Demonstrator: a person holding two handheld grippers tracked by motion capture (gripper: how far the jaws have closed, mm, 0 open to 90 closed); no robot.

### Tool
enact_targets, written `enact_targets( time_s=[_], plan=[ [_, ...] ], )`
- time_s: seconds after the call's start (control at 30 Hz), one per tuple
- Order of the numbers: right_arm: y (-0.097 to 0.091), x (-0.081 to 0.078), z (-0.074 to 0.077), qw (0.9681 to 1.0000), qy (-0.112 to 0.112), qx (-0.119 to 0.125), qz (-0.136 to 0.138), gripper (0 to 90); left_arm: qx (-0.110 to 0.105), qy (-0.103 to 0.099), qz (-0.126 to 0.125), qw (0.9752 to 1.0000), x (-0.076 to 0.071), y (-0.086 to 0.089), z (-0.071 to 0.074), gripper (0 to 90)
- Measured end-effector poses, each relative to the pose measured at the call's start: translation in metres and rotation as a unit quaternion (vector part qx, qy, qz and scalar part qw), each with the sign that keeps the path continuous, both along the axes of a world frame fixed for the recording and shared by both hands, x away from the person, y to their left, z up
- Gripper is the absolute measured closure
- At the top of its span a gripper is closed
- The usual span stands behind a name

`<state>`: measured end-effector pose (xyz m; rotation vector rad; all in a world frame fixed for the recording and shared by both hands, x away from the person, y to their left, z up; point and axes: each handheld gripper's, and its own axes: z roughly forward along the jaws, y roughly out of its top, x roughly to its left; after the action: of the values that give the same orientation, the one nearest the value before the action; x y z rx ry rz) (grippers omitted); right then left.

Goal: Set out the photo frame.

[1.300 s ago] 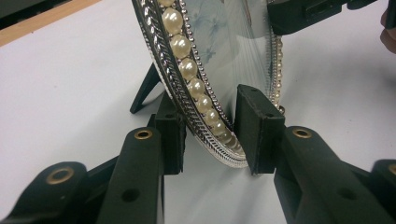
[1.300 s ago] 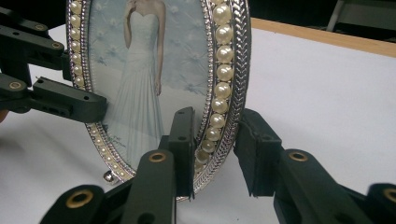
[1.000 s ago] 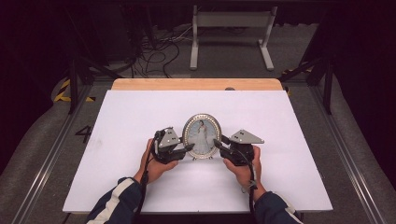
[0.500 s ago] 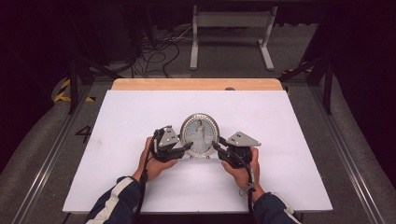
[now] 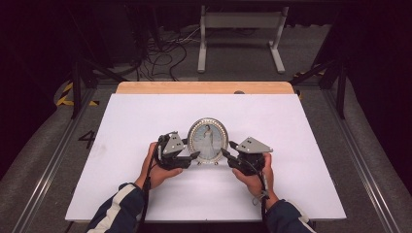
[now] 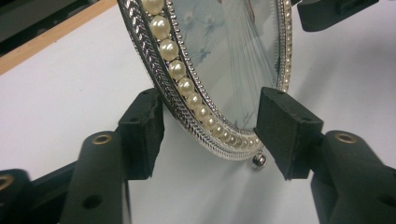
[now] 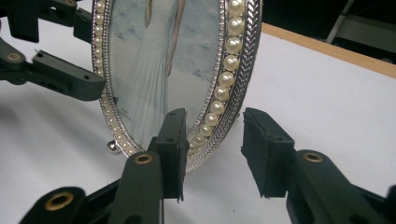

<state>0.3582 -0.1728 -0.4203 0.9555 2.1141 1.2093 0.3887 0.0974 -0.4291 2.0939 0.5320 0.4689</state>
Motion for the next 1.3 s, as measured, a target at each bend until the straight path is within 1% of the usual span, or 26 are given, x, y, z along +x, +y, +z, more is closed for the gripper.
enact_targets(
  time_s=[0.03,0.07,0.1,0.13,0.2,0.23,0.27,0.3,0.33,0.37,0.4,0.43,0.47,0.5,0.53,0.6,0.7,0.77,0.97,1.03,1.2,1.3],
  plan=[
    [-0.001,0.0,0.001,0.9999,0.002,-0.004,0.009,60.3,0.006,-0.001,-0.002,1.0,-0.002,0.001,0.001,40.5],
    [-0.001,-0.001,0.002,0.9997,0.0,-0.011,0.024,56.9,0.014,-0.006,-0.004,0.9999,-0.004,0.001,0.002,39.3],
    [-0.001,-0.001,0.002,0.9997,0.0,-0.011,0.024,56.9,0.014,-0.006,-0.004,0.9999,-0.004,0.001,0.002,38.1],
    [-0.001,-0.003,0.003,0.9986,-0.005,-0.038,0.035,56.4,0.03,-0.012,-0.006,0.9995,-0.007,0.001,0.002,36.6],
    [-0.002,-0.004,0.004,0.9979,-0.009,-0.05,0.039,52.6,0.03,-0.012,-0.008,0.9994,-0.008,0.001,0.002,35.0],
    [-0.002,-0.004,0.004,0.9977,-0.011,-0.054,0.038,50.3,0.038,-0.016,-0.004,0.9991,-0.01,0.001,0.002,34.3],
    [-0.002,-0.004,0.004,0.9977,-0.011,-0.054,0.038,50.3,0.038,-0.016,-0.004,0.9991,-0.01,0.001,0.002,32.1],
    [-0.002,-0.004,0.005,0.9975,-0.013,-0.058,0.038,46.7,0.047,-0.021,-0.003,0.9987,-0.012,0.001,0.002,31.0],
    [-0.002,-0.004,0.005,0.9975,-0.013,-0.058,0.038,46.7,0.047,-0.021,-0.003,0.9987,-0.012,0.001,0.002,30.7],
    [-0.002,-0.004,0.005,0.9973,-0.012,-0.06,0.041,44.7,0.047,-0.025,-0.003,0.9986,-0.013,0.002,0.002,30.7],
    [0.0,-0.005,0.004,0.9963,-0.015,-0.072,0.044,41.5,0.047,-0.025,-0.004,0.9986,-0.015,0.003,0.003,28.6],
    [0.001,-0.005,0.004,0.9954,-0.017,-0.081,0.048,40.2,0.047,-0.025,-0.004,0.9986,-0.015,0.003,0.003,27.9],
    [0.001,-0.006,0.004,0.9949,-0.019,-0.088,0.046,37.0,0.047,-0.026,-0.003,0.9985,-0.015,0.004,0.003,27.2],
    [0.001,-0.006,0.004,0.9945,-0.02,-0.093,0.044,34.0,0.046,-0.023,-0.003,0.9987,-0.016,0.006,0.002,26.2],
    [0.001,-0.006,0.005,0.994,-0.021,-0.098,0.044,32.9,0.049,-0.024,-0.002,0.9985,-0.016,0.007,0.002,25.2],
    [0.0,-0.005,0.005,0.994,-0.023,-0.098,0.043,31.8,0.052,-0.024,0.001,0.9984,-0.017,0.008,0.001,24.1],
    [-0.004,-0.005,0.005,0.9949,-0.017,-0.091,0.04,28.9,0.058,-0.021,0.005,0.9981,-0.018,0.011,-0.001,20.6],
    [-0.005,-0.005,0.004,0.9948,-0.017,-0.092,0.04,28.3,0.063,-0.023,0.006,0.9977,-0.02,0.014,-0.001,19.0],
    [-0.01,-0.007,0.001,0.9939,-0.018,-0.101,0.041,26.2,0.054,-0.017,0.011,0.9983,-0.022,0.024,-0.001,15.5],
    [-0.011,-0.008,0.0,0.9934,-0.019,-0.106,0.04,25.6,0.059,-0.017,0.012,0.998,-0.023,0.027,-0.003,14.9],
    [-0.017,-0.011,-0.002,0.9934,-0.018,-0.107,0.037,24.4,0.069,-0.015,0.014,0.9974,-0.025,0.032,-0.006,14.3],
    [-0.022,-0.012,-0.002,0.9936,-0.018,-0.107,0.033,23.5,0.08,-0.022,0.017,0.9964,-0.028,0.036,-0.007,13.8]
  ],
)
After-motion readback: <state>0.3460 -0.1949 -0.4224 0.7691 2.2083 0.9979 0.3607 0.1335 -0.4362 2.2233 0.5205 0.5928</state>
